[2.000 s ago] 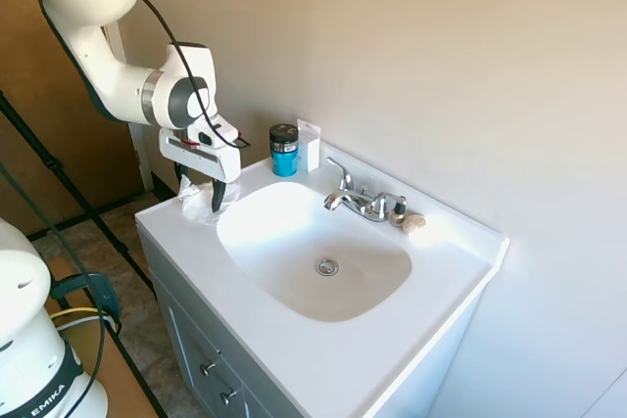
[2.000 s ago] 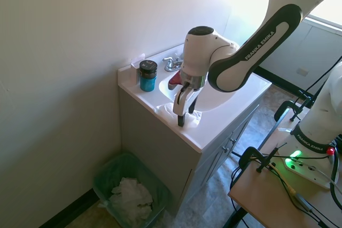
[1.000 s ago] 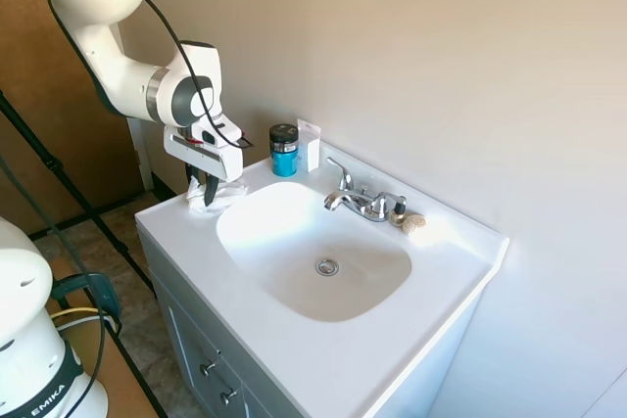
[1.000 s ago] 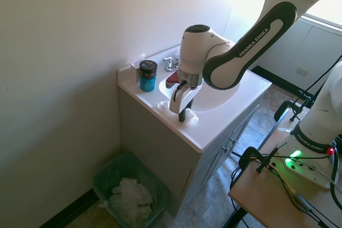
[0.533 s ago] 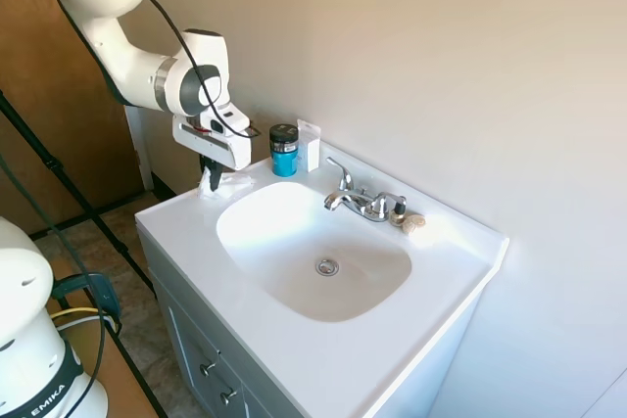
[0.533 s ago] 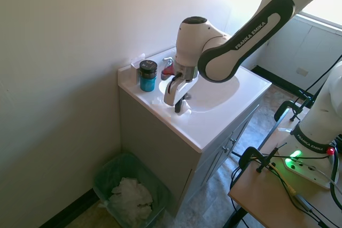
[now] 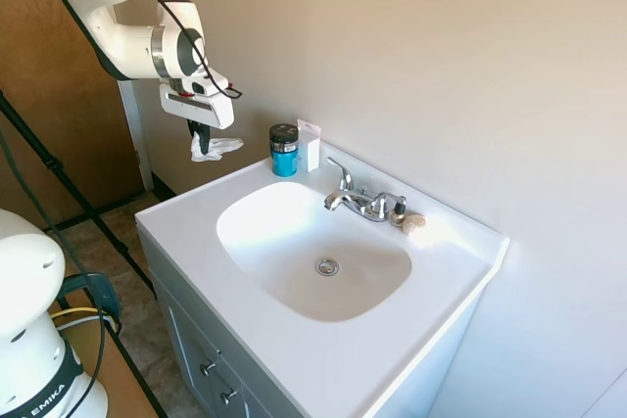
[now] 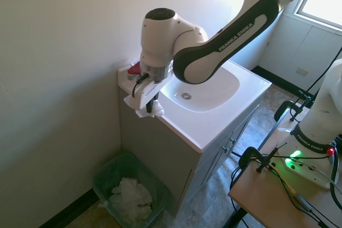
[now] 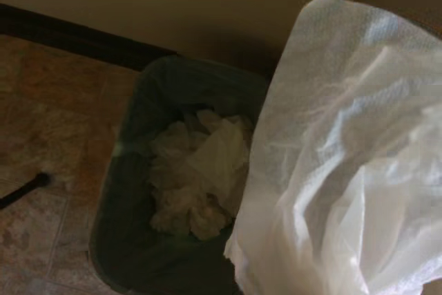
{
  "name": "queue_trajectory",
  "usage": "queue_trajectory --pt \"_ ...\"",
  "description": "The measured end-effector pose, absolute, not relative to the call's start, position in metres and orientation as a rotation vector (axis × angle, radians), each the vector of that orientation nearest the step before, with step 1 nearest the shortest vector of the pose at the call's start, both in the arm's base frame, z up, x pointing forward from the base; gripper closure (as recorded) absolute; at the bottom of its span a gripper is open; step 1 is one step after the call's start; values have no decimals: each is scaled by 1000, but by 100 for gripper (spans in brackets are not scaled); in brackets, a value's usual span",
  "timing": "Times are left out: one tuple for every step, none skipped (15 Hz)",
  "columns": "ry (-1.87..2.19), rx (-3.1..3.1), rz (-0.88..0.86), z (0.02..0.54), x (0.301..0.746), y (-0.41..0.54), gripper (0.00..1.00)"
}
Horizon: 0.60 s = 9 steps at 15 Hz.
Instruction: Throw the tissue in the trash bin
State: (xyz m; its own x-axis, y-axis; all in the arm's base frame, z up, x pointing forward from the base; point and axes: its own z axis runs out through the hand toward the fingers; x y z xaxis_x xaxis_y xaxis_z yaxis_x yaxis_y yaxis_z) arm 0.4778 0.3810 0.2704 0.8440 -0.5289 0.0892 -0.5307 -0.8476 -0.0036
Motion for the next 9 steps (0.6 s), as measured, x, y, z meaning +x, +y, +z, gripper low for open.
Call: queue_trajectory --pt "-853 2991 141 260 484 397 100" --pt "-845 2988 137 248 490 412 100" --pt "-837 2984 130 237 494 425 100" --pt "-827 2977 120 224 498 434 100" --pt "-822 2968 105 212 500 440 0" --pt "-818 2950 84 199 501 443 0" --pt "-819 2929 63 188 502 444 0" --pt "-826 2914 46 179 504 444 0" --pt "-835 2905 34 174 507 443 0"
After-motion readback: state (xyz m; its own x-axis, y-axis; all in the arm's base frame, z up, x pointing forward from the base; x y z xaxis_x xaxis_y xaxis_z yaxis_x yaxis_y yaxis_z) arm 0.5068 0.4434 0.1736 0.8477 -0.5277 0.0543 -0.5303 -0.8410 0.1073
